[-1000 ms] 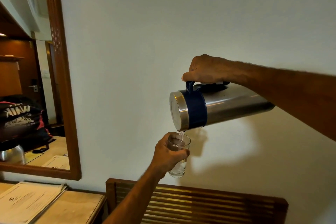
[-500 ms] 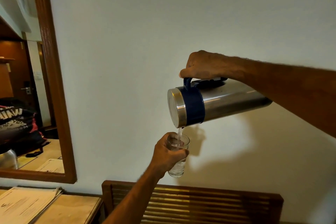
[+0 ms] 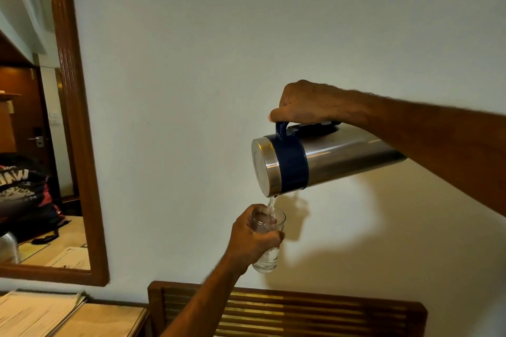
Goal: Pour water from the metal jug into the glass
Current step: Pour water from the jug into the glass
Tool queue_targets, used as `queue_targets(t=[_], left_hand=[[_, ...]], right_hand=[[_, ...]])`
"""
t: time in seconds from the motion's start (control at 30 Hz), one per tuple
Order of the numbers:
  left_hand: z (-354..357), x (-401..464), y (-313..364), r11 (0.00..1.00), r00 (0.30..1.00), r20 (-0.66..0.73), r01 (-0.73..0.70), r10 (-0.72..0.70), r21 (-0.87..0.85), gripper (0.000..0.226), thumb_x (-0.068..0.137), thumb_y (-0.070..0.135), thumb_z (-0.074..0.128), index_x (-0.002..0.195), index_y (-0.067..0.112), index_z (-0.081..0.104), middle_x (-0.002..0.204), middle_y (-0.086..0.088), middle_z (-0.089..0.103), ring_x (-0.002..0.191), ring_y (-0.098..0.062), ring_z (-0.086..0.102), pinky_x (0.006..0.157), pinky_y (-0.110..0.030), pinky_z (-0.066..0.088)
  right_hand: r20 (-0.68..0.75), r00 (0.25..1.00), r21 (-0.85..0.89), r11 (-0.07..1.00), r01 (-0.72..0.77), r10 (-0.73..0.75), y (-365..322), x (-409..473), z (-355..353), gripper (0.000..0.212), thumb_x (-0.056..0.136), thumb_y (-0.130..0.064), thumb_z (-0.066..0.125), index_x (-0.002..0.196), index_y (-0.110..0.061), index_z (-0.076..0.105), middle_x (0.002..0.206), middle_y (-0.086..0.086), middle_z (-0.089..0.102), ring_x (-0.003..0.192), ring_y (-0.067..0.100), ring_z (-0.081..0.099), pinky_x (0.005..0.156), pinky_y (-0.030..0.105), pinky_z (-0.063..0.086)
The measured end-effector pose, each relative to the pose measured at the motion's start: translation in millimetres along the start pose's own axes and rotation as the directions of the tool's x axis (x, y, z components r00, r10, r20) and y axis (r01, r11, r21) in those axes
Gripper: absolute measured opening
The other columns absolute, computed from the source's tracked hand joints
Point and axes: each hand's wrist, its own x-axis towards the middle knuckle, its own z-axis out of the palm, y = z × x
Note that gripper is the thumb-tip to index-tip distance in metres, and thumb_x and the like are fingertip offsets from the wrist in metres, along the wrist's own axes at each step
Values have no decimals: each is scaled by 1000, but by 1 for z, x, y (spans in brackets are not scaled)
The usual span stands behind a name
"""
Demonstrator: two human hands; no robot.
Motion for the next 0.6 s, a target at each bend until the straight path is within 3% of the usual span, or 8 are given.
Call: queue_targets(t=[0.07, 0.2, 0.37, 0.6], left_hand=[[0, 0, -1, 1000, 1000, -1, 3, -3, 9, 49, 58, 23, 80, 103, 28, 61, 100, 3, 70, 90, -20, 69, 77, -34, 63], [0, 0, -2, 1000, 1000, -11, 4, -4, 21, 52, 59, 24, 81, 108, 22, 62, 103, -1, 71, 95, -22, 69, 83, -40, 63], [-1, 2, -3, 999, 1000, -15, 20, -19, 31, 50, 58, 26, 81, 104, 25, 62, 100, 1, 72, 90, -20, 71, 79, -36, 63], [-1, 2, -3, 998, 1000, -12, 21, -20, 67, 54, 56, 28, 81, 105, 25, 62, 102, -2, 72, 92, -25, 71, 82, -45, 64]], right_hand=[[-1, 1000, -7, 1000, 3, -3, 0, 1, -1, 42, 70, -47, 57, 43, -20, 40, 36, -11, 33, 43, 14, 34, 50, 32, 30], [3, 1000, 0, 1000, 9, -9, 2, 2, -2, 42, 71, -47, 57, 45, -20, 39, 39, -9, 32, 44, 14, 32, 50, 33, 29], [4, 1000, 11, 1000, 12, -12, 3, 4, -3, 42, 71, -48, 57, 44, -19, 39, 40, -8, 33, 44, 14, 32, 51, 34, 30], [-4, 1000, -6, 1000, 11, -11, 1, 5, -3, 42, 67, -50, 55, 44, -20, 36, 42, -8, 32, 45, 15, 31, 51, 35, 29]])
